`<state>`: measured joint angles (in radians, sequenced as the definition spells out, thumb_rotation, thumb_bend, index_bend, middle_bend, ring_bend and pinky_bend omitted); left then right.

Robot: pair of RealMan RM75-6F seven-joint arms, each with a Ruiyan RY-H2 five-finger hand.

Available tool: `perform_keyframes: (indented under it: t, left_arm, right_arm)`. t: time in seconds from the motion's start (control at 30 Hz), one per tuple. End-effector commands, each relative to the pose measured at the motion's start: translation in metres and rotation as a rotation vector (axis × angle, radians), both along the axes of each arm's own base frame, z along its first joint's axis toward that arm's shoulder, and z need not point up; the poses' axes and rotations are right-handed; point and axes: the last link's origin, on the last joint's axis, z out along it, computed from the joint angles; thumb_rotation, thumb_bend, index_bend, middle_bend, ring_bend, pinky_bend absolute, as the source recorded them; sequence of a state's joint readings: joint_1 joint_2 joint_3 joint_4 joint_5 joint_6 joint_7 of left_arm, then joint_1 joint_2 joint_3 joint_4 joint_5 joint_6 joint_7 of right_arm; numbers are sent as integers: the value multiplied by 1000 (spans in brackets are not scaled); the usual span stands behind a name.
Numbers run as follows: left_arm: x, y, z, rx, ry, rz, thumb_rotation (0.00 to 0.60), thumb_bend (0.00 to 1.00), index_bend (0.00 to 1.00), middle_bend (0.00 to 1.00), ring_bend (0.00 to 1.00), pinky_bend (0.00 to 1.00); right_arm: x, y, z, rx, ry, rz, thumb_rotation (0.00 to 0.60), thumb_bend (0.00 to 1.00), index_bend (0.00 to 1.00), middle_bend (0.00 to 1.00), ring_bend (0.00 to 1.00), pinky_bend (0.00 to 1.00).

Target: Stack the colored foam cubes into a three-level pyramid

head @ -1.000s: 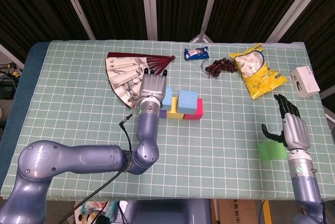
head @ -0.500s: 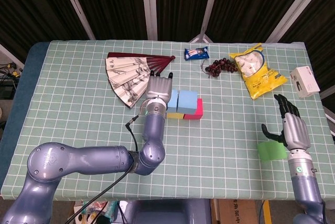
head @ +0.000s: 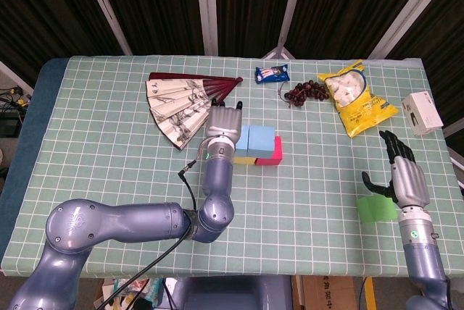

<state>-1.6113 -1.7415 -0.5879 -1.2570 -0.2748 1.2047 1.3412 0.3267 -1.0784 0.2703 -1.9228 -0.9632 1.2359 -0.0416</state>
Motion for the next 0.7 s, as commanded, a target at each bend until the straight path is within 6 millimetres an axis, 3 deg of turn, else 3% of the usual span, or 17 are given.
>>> perform_keyframes:
  t: [0.03,0.7]
  left_arm:
    - [0,0,-1,-1,8,0,600,352,0,453,116,33]
    - [-4,1,-4,0,19,5,600,352,0,454,116,33]
  right_arm:
    - [0,0,0,2,-1,0,600,378,0,0,0,0]
    - [0,0,-2,5,2,0,600,378,0,0,0,0]
